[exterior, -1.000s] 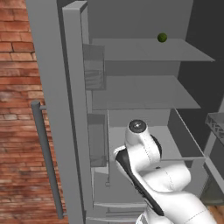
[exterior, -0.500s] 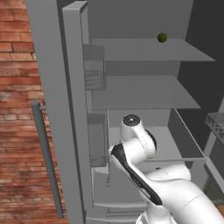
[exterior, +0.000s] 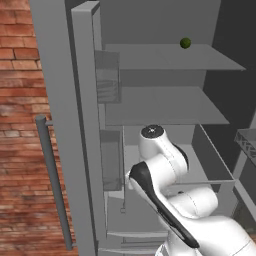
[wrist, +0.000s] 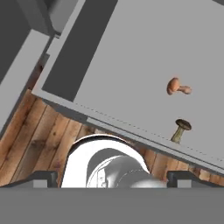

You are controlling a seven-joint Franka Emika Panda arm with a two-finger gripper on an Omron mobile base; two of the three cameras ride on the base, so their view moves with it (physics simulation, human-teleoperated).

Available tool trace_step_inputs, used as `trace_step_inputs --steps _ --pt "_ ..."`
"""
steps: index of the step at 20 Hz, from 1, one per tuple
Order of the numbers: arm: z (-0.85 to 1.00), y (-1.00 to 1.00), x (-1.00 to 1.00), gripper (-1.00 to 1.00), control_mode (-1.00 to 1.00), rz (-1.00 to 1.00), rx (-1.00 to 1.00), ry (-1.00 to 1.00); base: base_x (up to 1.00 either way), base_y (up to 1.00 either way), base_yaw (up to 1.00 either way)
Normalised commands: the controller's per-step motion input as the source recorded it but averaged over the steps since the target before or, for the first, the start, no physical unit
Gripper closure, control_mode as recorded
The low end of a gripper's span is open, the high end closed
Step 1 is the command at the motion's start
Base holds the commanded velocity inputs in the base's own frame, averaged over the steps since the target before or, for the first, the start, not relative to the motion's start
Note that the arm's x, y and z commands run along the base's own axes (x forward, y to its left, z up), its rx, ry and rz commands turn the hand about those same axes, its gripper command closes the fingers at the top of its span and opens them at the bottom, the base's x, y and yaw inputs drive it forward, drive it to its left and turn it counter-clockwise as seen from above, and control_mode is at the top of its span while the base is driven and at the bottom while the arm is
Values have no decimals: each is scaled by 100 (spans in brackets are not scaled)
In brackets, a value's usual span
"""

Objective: Place the mushrooms inside the fridge drawer. Close the drawer after placing the vegetables.

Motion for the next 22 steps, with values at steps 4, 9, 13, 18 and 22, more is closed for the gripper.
trace_step_inputs --steps 4,9,13,18,22 --pt "-27 0 -62 -100 -100 0 -1 8 0 0 0" --pt "-83 0 -8 -100 -100 0 -4 12 0 0 0" --pt "-81 0 25 -100 -100 2 -2 14 0 0 0" --pt "-65 -1 51 -100 -100 5 0 8 0 0 0" --pt "-37 -32 61 -100 -100 1 0 0 0 0 0"
